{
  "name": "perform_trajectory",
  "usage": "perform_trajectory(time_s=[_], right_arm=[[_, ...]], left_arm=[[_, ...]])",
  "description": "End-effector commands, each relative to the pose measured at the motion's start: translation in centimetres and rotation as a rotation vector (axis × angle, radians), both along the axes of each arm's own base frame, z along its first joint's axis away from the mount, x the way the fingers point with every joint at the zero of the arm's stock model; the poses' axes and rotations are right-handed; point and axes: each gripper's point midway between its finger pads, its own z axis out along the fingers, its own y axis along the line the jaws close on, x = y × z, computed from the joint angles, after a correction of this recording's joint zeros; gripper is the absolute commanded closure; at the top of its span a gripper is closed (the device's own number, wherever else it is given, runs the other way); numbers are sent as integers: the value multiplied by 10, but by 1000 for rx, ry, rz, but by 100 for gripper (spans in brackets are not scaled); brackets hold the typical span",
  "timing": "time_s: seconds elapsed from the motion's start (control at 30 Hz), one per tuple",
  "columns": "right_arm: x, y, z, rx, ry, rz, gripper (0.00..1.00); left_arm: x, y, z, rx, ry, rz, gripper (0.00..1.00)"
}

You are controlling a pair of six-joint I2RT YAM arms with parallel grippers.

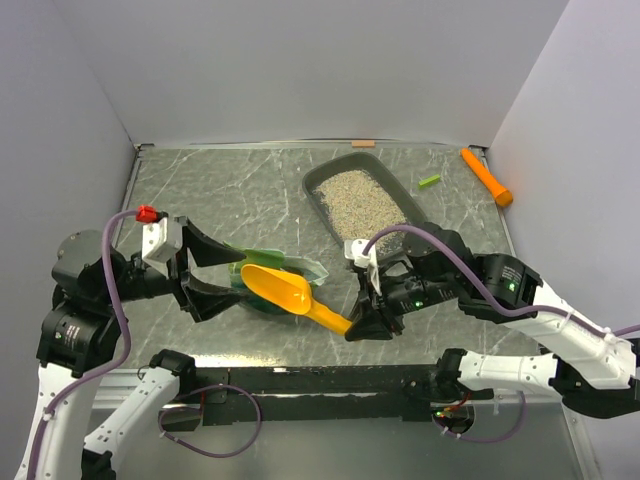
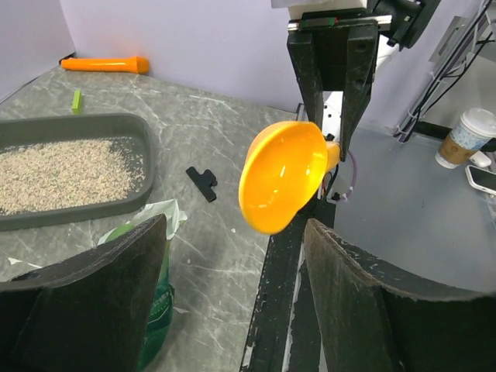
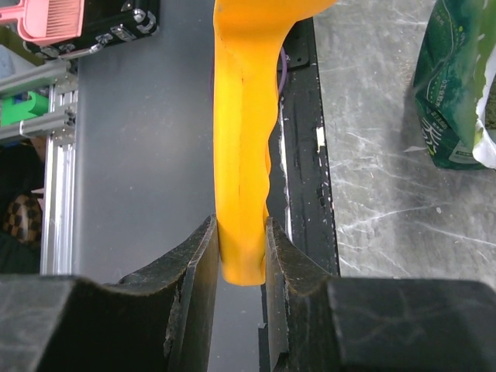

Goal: Fill the litter box with clean litter

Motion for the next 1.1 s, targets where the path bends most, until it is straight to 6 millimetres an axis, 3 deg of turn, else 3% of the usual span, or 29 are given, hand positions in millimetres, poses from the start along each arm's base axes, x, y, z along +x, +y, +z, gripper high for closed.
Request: perform_trajectory(time_s=[0.0, 0.4, 0.67, 0.7, 0.8, 0.83, 0.87, 0.9, 1.03, 1.07], right_arm=[[0, 7, 13, 42, -40, 8, 100], [-2, 17, 17, 33, -51, 28, 100], [-3, 20, 20, 28, -57, 38, 100], [-3, 20, 20, 26, -58, 39, 100], [-4, 22, 18, 16, -52, 47, 100], [-3, 22, 18, 14, -52, 45, 100], [-4, 23, 18, 15, -53, 47, 100], [-2, 22, 18, 15, -61, 35, 100], [9, 21, 22, 44, -102, -29, 44], [12, 20, 23, 51, -112, -50, 39]], left_arm=[[-6, -2, 20, -23, -47, -38, 25], [-1, -5, 12, -8, -21, -63, 28], [3, -9, 3, 4, 13, -98, 44], [4, -9, 3, 3, 13, -99, 47], [5, -11, 3, -1, 15, -110, 69], [6, -11, 3, -1, 15, -104, 90], [7, -10, 4, -2, 10, -99, 99], [9, -10, 4, -2, 9, -90, 99], [14, -7, 7, -10, -27, -34, 99], [12, -6, 7, -20, -34, -17, 99]])
